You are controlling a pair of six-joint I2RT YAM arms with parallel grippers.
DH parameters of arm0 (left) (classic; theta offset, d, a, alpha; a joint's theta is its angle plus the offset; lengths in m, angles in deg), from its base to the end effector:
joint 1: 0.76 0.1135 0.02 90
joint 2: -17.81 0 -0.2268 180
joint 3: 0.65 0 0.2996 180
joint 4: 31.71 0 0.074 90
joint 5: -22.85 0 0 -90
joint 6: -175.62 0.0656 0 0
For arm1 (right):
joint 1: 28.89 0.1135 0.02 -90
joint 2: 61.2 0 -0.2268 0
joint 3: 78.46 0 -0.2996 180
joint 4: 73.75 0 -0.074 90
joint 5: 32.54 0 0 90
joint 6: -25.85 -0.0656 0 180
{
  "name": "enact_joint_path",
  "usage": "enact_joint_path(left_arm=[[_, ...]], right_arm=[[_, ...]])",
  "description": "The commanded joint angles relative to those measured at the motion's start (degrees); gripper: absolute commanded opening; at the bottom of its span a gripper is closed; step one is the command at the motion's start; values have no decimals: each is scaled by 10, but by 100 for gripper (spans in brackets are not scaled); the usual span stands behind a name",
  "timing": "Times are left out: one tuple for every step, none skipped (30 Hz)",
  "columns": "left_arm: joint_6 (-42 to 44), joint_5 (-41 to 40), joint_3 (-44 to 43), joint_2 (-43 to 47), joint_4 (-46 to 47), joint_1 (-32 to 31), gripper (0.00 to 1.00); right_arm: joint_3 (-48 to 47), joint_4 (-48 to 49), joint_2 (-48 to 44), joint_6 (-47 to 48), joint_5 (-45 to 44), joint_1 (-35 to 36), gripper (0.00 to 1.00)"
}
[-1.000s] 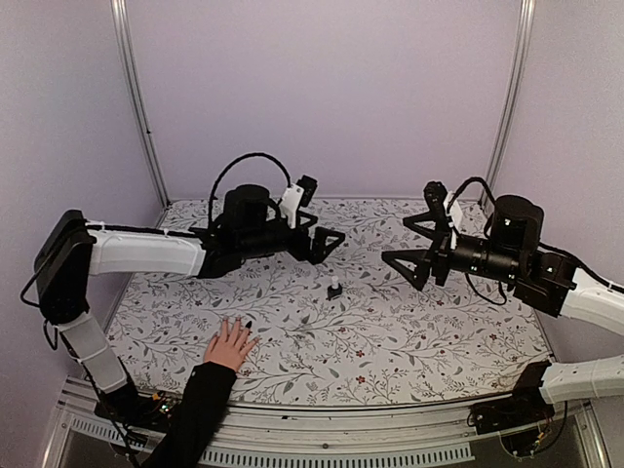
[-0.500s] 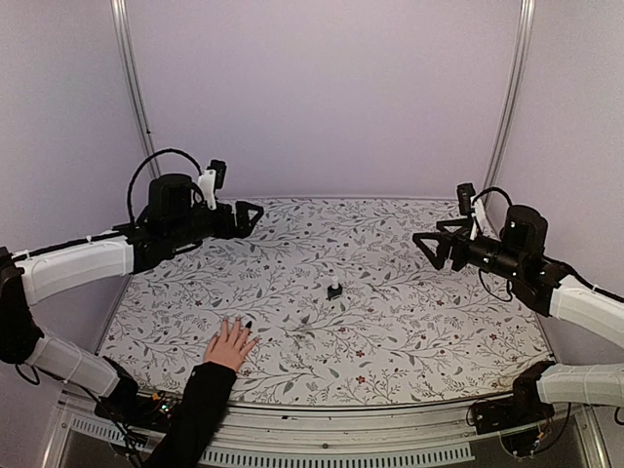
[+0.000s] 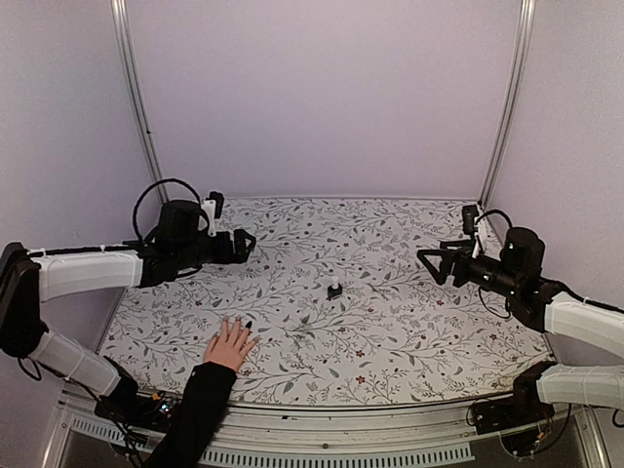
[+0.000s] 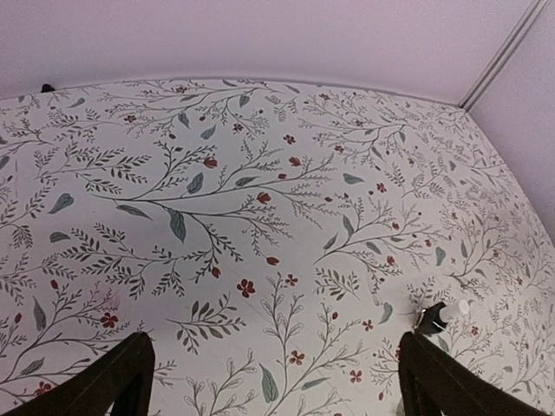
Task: Paint the nails
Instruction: Reset both arms
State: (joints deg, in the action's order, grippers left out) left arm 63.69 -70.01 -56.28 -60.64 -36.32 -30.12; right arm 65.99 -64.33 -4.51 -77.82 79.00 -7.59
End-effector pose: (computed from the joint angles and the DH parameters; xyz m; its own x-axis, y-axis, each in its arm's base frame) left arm 0.3281 -0.1808 0.1552 -0.5409 -0.1237 -0.8319 0.2685 0.9120 -0.3102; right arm 0.2774 0.1340 0.1676 -0.3429 0.1023 -0.9338 -0.6090 0.7326 0.3039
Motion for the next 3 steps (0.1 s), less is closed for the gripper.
enact_joint_path(left_arm=[[-5,-7,0,-11,19,7,100],[-6,-8,-2,-11,19,7,100],[-7,-7,-4,-10,18,7,100]], right_arm=[[4,31,-14,-8,3,-3,99],[5,31,-15,-8,3,-4,99],[5,31,-16,-7,2,-3,99]])
